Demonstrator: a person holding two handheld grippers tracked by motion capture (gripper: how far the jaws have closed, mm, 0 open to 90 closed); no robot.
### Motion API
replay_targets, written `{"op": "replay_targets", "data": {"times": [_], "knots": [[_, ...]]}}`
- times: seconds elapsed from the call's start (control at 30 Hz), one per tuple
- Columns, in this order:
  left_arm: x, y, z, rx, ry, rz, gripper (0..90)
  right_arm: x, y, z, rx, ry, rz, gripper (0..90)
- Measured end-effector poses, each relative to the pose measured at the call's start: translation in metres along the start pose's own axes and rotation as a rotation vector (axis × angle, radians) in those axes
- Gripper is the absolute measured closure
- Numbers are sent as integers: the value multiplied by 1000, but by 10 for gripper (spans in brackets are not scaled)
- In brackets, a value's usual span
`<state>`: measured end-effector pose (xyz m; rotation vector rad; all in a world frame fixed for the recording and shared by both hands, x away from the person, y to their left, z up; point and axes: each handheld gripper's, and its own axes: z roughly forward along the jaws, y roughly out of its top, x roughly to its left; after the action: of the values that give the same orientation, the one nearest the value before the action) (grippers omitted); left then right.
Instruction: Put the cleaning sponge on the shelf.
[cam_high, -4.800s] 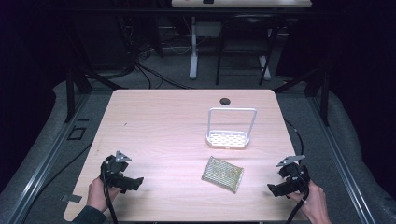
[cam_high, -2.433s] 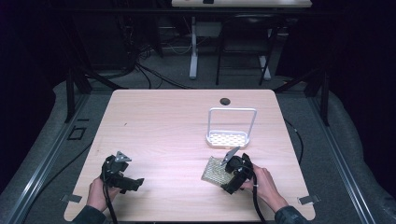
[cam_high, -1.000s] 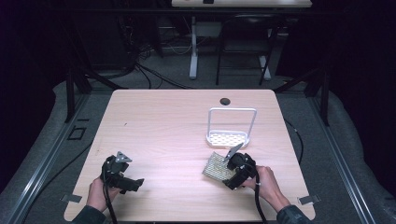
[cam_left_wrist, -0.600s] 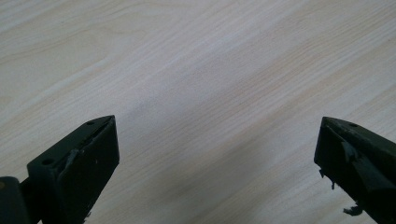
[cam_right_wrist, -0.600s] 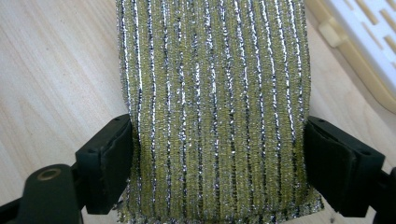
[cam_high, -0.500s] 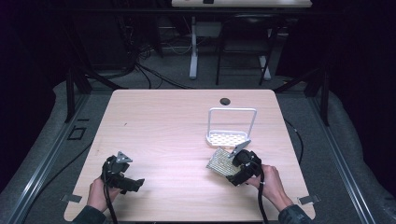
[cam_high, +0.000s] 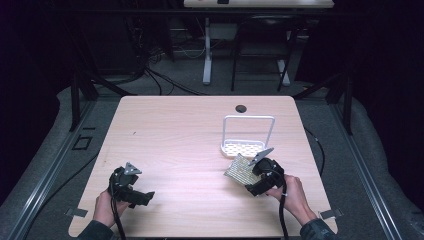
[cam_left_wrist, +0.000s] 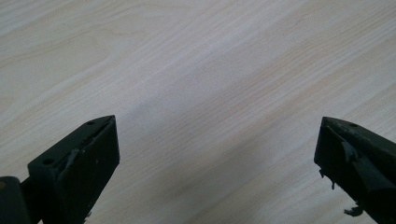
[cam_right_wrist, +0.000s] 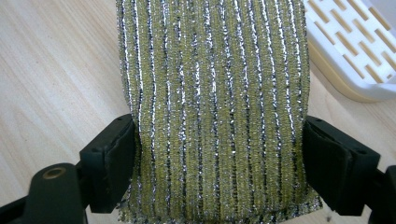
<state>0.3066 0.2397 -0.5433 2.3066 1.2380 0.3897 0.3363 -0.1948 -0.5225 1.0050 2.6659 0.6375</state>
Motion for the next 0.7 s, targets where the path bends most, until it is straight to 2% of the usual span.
{"op": "replay_targets", "data": {"times": [0.23, 0.7], "knots": [[0, 1, 0, -2, -4, -2, 0, -3, -1, -2, 12, -17, 16, 192], [1, 1, 0, 1, 5, -2, 0, -7, -1, -5, -1, -63, 41, 240]]}}
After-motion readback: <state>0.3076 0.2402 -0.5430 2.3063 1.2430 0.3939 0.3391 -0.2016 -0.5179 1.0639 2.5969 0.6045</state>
